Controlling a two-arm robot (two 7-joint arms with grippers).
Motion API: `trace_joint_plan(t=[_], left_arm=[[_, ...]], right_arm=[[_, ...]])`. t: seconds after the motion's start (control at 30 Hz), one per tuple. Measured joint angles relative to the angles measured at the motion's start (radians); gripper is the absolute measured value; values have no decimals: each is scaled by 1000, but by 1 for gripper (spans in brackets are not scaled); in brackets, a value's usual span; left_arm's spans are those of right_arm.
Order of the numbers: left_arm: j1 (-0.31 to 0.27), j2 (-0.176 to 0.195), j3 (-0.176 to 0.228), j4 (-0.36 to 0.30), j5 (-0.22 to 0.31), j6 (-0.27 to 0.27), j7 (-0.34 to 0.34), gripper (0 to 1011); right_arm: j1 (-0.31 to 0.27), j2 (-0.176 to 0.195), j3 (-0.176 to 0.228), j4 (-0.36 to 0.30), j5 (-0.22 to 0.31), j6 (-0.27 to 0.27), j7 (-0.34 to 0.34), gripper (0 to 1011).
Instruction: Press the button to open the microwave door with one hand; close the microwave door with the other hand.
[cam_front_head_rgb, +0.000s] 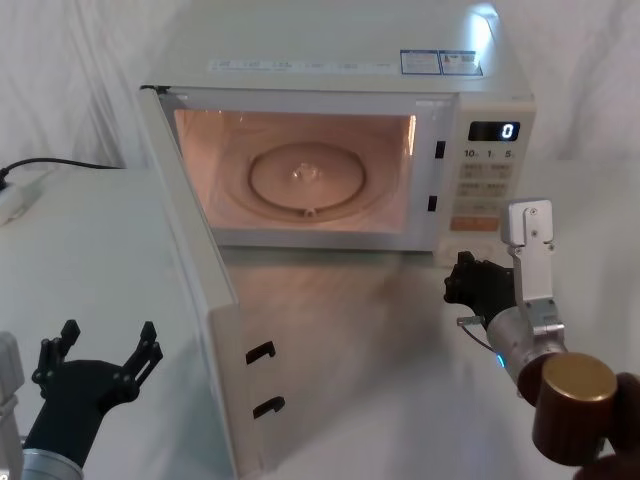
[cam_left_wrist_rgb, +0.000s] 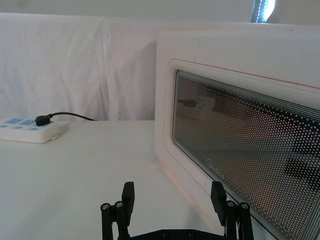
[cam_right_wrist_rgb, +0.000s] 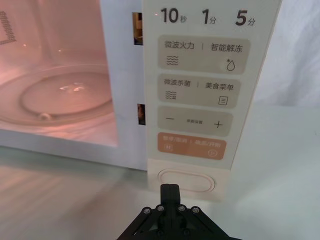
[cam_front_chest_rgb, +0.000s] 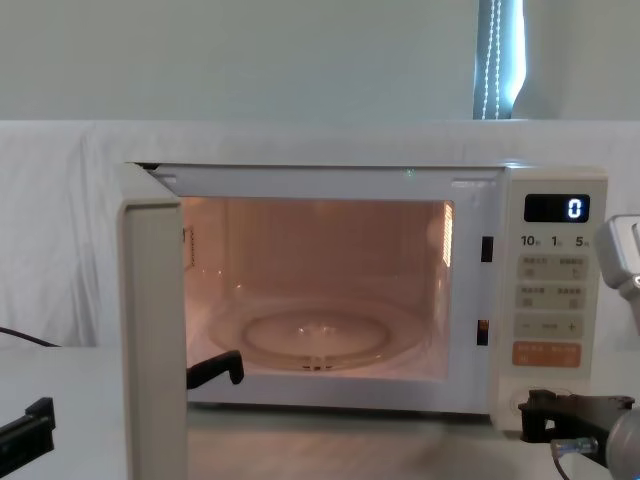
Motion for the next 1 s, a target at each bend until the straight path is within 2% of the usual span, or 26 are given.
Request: trace_joint_plan(t=[0.3,0.53,0.63,0.67,0.83,1.0], left_arm=[[0,0,0,0,0,0,0,1001],[0,0,0,0,0,0,0,1001],[0,0,0,0,0,0,0,1001],[0,0,0,0,0,0,0,1001],[0,0,0,0,0,0,0,1001],[0,0,0,0,0,0,0,1001]], right_arm=[[-96,17,-3,-136,38,6,30,0],[-186,35,12,-242,67,-25,26,0],[-218,40,25,-272,81,-41,20,37],[-225,41,29,-279,84,-44,18,91],[-261,44,51,-309,108,-62,11,200],[-280,47,59,-321,123,-75,11,379]])
